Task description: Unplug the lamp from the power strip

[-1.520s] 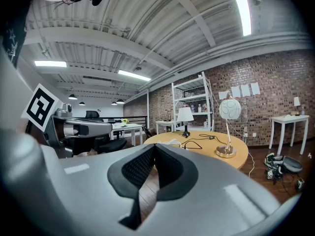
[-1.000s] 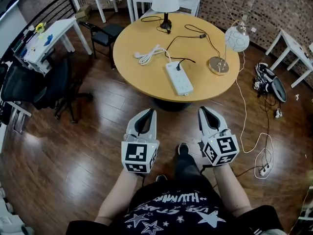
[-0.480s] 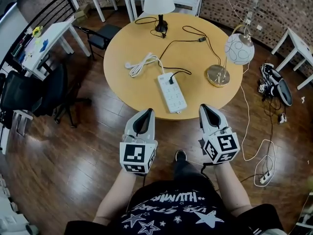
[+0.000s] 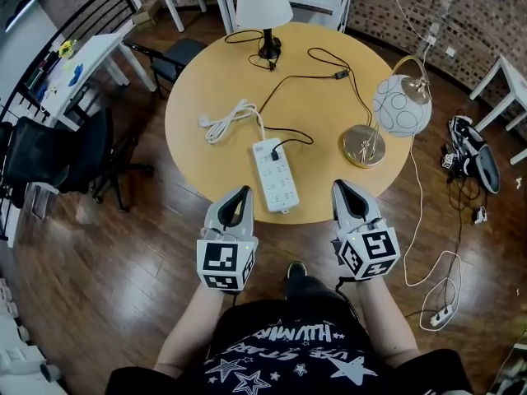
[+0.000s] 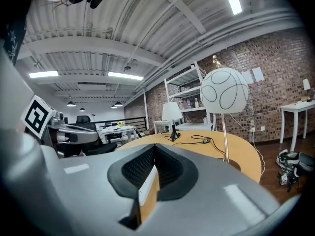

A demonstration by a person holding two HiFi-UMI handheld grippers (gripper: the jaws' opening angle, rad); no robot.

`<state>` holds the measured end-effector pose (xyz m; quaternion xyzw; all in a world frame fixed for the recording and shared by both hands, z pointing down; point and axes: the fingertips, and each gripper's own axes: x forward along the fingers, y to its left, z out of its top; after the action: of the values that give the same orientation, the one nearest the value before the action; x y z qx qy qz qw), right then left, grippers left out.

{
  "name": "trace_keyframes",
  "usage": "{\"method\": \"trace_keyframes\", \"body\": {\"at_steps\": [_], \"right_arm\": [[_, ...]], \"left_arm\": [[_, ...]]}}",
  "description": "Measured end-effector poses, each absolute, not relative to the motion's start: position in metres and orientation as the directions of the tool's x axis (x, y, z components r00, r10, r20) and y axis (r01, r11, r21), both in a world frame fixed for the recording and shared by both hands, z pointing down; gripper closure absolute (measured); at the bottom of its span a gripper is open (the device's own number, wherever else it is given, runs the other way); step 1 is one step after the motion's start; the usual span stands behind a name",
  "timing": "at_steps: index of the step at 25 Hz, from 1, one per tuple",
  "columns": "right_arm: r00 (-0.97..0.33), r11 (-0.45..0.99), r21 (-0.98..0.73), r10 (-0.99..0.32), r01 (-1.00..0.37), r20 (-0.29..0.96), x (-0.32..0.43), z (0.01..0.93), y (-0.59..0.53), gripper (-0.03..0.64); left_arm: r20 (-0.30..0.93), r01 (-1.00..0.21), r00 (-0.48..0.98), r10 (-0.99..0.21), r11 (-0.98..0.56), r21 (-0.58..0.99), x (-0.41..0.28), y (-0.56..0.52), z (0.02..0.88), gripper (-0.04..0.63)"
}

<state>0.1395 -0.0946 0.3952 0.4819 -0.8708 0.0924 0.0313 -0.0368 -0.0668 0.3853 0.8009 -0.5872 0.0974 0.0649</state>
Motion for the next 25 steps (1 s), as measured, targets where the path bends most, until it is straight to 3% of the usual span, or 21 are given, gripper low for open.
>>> {"method": "trace_keyframes", "body": {"at_steps": [10, 25], "right_arm": [[-0.626, 0.612, -0.130, -0.761, -0.780, 0.171, 0.124, 0.415, -0.117, 0.609], [-0.575, 0.566, -0.111, -0.782, -0.817, 0.241, 0.099, 0.444, -0.131, 0.609]], "left_arm": [[0.272, -0.967, 0.235, -0.933, -0.252, -0.027, -0.027, -0.092, 0.404, 0.591], [0.385, -0.940, 0.291, -0.876, -0.337, -0.058, -0.029, -0.136, 0.476, 0.591]]}}
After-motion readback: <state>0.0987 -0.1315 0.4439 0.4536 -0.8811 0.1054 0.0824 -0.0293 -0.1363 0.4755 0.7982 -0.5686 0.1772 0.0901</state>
